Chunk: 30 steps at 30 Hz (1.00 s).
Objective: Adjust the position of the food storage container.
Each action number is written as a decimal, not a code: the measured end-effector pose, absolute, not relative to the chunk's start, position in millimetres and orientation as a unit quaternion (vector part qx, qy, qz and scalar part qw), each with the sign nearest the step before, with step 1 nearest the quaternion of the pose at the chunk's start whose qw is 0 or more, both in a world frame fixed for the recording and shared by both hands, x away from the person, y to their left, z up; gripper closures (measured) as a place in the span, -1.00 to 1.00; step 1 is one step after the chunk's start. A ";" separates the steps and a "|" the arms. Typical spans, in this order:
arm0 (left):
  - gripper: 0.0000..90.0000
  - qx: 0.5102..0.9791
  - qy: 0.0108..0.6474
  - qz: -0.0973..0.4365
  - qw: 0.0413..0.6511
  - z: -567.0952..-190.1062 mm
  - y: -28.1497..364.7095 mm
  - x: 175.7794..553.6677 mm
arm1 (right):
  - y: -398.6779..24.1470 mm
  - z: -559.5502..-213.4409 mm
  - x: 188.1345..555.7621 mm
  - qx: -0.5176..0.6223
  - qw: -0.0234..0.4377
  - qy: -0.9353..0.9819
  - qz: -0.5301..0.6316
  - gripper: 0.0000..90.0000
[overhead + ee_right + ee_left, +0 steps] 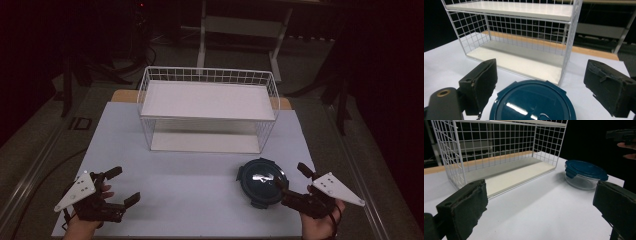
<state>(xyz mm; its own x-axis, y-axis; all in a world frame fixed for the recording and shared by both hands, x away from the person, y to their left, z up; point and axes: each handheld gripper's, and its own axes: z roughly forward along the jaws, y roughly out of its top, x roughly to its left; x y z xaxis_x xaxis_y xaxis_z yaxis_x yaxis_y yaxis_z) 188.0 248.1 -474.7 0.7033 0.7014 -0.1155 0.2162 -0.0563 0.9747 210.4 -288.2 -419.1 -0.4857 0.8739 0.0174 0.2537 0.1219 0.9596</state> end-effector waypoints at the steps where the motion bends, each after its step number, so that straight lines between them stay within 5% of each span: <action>1: -1.00 0.699 0.328 0.200 0.603 -474.7 247.8 188.0 | -290.1 -419.0 211.6 0.415 0.291 0.689 0.518 -0.75; 8: -1.00 0.702 0.326 0.197 0.602 -474.9 246.9 188.4 | -297.8 -429.9 220.7 0.438 0.264 0.706 0.489 -0.76; 26: -1.00 0.707 0.320 0.196 0.600 -476.3 244.9 188.6 | -328.6 -476.5 231.7 0.484 0.237 0.748 0.388 0.93; 30: -1.00 0.709 0.319 0.195 0.598 -477.0 244.2 189.2 | -333.1 -485.2 234.9 0.502 0.228 0.747 0.371 1.00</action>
<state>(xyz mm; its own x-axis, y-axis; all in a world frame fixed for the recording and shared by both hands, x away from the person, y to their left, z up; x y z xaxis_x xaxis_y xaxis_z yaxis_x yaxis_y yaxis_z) 189.2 244.2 -477.0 0.7214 0.6845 -0.1048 0.2194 -0.0823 0.9722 234.9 -333.1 -485.2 -0.3918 0.9195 0.0321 0.5816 0.2205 0.7830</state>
